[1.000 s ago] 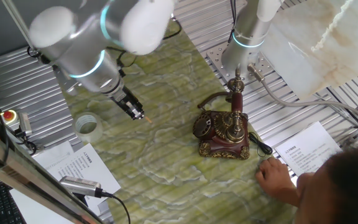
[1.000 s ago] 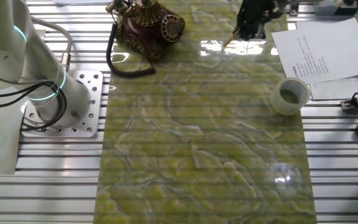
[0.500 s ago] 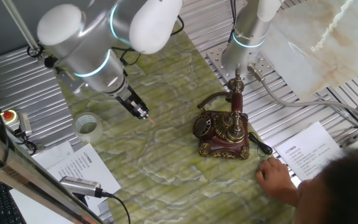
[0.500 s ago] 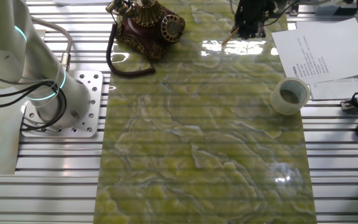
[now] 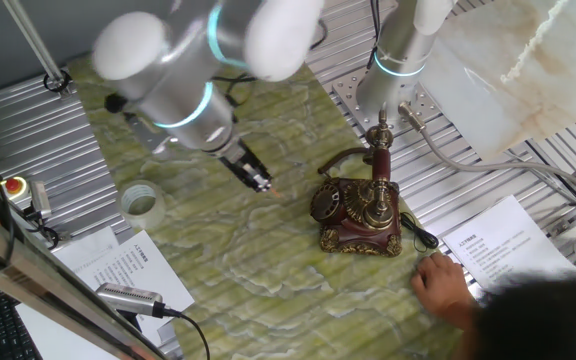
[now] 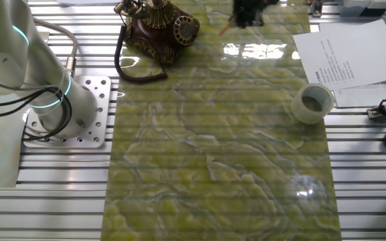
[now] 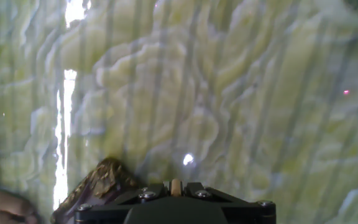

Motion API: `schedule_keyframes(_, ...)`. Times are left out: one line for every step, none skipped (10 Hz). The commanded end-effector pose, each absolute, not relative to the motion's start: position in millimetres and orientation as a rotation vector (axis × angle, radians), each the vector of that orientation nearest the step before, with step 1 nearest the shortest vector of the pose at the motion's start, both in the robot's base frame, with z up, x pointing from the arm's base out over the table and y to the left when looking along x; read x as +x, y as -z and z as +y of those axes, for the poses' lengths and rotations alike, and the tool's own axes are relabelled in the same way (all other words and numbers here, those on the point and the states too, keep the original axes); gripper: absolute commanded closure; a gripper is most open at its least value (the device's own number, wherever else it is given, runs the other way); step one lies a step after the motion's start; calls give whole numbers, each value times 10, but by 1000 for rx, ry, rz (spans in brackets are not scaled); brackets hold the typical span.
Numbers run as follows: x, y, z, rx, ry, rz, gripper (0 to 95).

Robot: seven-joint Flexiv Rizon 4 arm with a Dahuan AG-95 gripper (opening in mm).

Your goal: Dial a number on an old rotary phone

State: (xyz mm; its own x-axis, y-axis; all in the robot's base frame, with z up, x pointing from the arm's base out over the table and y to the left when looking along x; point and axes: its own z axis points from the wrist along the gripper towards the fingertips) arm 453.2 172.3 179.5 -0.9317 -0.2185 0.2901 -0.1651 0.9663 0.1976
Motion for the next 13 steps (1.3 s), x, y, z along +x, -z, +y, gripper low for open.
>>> schedule_keyframes(4444,-1813,1769,281,249,-2797,950)
schedule_keyframes(4396,-1827,1796,273,245,-2796,950)
schedule_keyframes(4394,-1832,1798,270,243,-2798,950)
schedule_keyframes(4394,-1832,1798,281,245,-2796,950)
schedule_keyframes(4394,-1832,1798,306,253,-2790,950)
schedule_keyframes(4394,-1832,1798,351,295,-2784,950)
schedule_keyframes(4394,-1832,1798,375,340,-2780,950)
schedule_keyframes(4394,-1832,1798,400,343,-2773,950)
schedule_keyframes(4394,-1832,1798,426,354,-2758,950)
schedule_keyframes(4420,-1799,1765,457,394,-2736,950)
schedule_keyframes(4407,-1792,1759,476,417,-2709,950)
schedule_keyframes(4385,-1804,1753,497,428,-2690,950)
schedule_keyframes(4354,-1840,1754,504,459,-2667,950)
